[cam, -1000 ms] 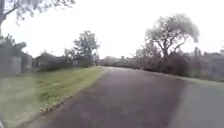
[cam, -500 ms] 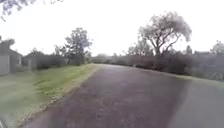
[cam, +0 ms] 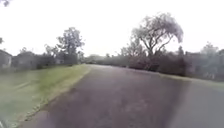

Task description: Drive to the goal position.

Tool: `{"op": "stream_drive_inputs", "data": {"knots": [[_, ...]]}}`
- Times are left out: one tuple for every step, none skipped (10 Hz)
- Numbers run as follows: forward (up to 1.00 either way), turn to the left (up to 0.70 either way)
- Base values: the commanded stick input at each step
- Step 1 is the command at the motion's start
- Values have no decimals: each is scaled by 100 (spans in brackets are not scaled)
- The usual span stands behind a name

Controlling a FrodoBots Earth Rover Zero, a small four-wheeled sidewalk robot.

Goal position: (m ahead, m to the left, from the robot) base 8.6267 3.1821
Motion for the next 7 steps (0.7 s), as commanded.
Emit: {"op": "stream_drive_inputs", "data": {"knots": [[70,-35],[70,-35],[70,-35],[70,-31],[70,-23],[70,-14],[70,4]]}}
